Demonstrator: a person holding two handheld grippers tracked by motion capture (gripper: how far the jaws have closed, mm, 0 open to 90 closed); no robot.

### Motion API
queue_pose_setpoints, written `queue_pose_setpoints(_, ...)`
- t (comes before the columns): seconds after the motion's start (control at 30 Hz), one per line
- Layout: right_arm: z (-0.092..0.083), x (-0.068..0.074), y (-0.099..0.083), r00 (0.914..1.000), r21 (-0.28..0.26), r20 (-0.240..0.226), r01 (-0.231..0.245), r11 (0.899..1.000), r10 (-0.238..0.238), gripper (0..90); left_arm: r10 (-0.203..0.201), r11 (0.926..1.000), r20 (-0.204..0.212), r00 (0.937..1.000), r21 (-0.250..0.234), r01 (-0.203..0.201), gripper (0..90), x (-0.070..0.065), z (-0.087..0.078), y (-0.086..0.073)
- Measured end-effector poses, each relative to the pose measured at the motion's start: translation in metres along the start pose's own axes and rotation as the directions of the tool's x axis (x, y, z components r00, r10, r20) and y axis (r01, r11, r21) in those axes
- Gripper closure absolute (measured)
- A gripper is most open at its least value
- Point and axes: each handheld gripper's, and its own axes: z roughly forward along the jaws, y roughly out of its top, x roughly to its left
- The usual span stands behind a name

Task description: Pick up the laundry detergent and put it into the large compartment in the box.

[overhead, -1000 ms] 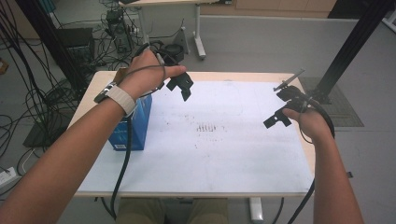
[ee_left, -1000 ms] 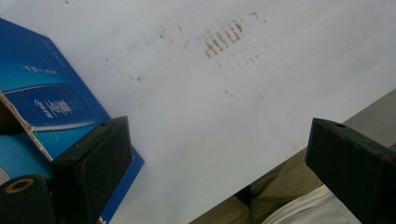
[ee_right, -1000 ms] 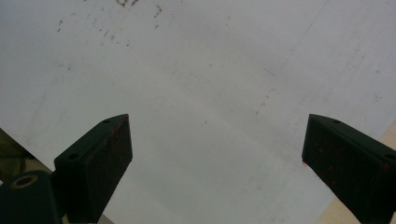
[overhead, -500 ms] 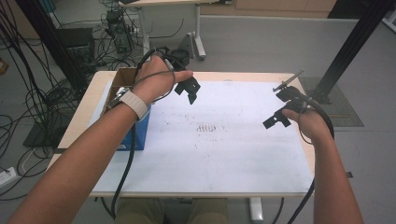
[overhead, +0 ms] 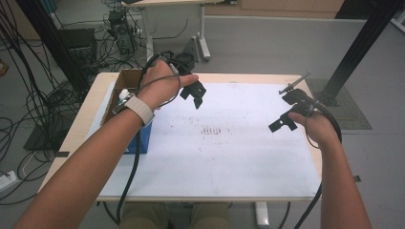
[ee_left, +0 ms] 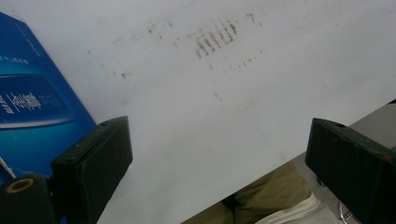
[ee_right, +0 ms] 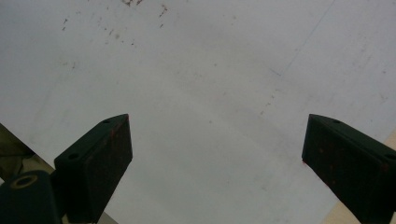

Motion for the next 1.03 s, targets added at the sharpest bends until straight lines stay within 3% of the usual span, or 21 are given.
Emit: queue_pose_setpoints(1.03, -0.0027, 0.0007, -0.0056, 1.0, -0.01, 0.001, 0.0, 1.0, 0.0, 8.2, -0.004, 1.0, 0.005, 1.0, 0.0, 0.004, 7.8, -0.0004, 0.0054, -0.0004)
